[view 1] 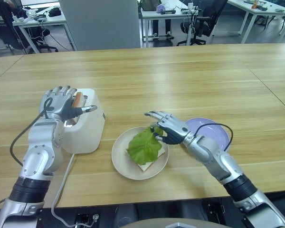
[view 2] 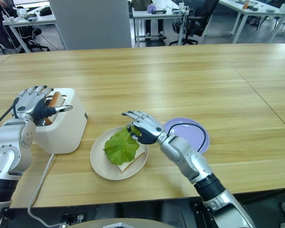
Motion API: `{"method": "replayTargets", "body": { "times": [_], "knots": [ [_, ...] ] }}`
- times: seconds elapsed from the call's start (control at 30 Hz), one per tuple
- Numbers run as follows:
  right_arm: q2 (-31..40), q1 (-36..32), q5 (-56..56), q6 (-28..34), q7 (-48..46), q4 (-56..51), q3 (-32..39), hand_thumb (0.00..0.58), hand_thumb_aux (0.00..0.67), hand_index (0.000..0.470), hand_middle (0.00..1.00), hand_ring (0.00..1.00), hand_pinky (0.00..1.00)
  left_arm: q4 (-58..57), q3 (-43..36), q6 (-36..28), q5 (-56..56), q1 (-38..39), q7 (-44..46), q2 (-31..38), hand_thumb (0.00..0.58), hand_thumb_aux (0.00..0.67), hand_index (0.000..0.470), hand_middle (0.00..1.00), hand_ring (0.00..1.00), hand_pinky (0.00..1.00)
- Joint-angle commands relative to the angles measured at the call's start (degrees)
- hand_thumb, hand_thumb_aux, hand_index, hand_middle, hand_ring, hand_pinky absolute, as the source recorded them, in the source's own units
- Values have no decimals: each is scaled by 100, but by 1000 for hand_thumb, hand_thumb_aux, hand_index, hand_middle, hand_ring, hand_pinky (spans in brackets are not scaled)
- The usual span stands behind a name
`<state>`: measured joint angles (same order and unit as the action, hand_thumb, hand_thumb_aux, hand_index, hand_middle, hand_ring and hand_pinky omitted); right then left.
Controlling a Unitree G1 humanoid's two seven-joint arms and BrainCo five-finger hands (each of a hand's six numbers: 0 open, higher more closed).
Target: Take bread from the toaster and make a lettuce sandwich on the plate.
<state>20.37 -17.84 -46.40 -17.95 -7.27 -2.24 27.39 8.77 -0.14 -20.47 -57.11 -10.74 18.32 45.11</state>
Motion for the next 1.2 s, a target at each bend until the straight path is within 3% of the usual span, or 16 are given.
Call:
{"method": "replayTargets", "body": {
  "times": [0.03, 0.37, 0.83, 0.9, 0.93, 0.97, 1.0, 1.03, 1.07, 1.17, 1.2],
  "knots": [
    [-170, -158, 32, -153, 96, -625, 218, 580, 670, 460, 0, 0, 0, -266, -119, -110, -97, -63, 157, 63, 0, 0, 0, 0, 0, 0],
    [-489, -464, -120, -415, 538, -2004, 602, 580, 670, 460, 0, 0, 0, -558, -164, -258, -97, -186, 139, 44, 0, 0, 0, 0, 0, 0],
    [-438, -788, -539, -183, 1484, -2563, 671, 580, 670, 460, 0, 0, 0, -1517, -375, -265, 341, -487, 32, -215, 0, 0, 0, 0, 0, 0],
    [-445, -811, -604, -90, 1652, -2525, 648, 580, 670, 460, 0, 0, 0, -1569, -361, -240, 457, -505, 9, -230, 271, 181, 124, 0, 0, 0],
    [-446, -815, -636, -40, 1725, -2493, 643, 580, 670, 460, 0, 0, 0, -1585, -345, -215, 539, -520, -17, -251, 441, 342, 235, 0, 0, 0],
    [-447, -815, -659, 1, 1789, -2467, 639, 580, 670, 460, 0, 0, 0, -1596, -344, -191, 603, -533, -35, -263, 441, 342, 235, 0, 0, 0],
    [-443, -812, -688, 34, 1836, -2438, 645, 577, 620, 426, 0, 0, 0, -1596, -325, -169, 684, -544, -67, -287, 575, 610, 419, 0, 0, 0],
    [-438, -806, -721, 78, 1878, -2412, 653, 577, 620, 426, 0, 0, 0, -1591, -305, -151, 761, -564, -113, -315, 575, 610, 419, 0, 0, 0],
    [-433, -803, -747, 112, 1901, -2393, 665, 0, 0, 0, 0, 0, 0, -1582, -288, -137, 816, -578, -162, -332, 580, 670, 460, 0, 0, 0],
    [-413, -799, -779, 156, 1929, -2342, 692, 0, 0, 0, 0, 0, 0, -1555, -227, -86, 996, -613, -288, -366, 580, 670, 460, 0, 0, 0],
    [-395, -790, -792, 173, 1929, -2297, 698, 0, 0, 0, 0, 0, 0, -1543, -199, -63, 1059, -627, -342, -380, 580, 670, 460, 322, 322, 322]
  ]
}}
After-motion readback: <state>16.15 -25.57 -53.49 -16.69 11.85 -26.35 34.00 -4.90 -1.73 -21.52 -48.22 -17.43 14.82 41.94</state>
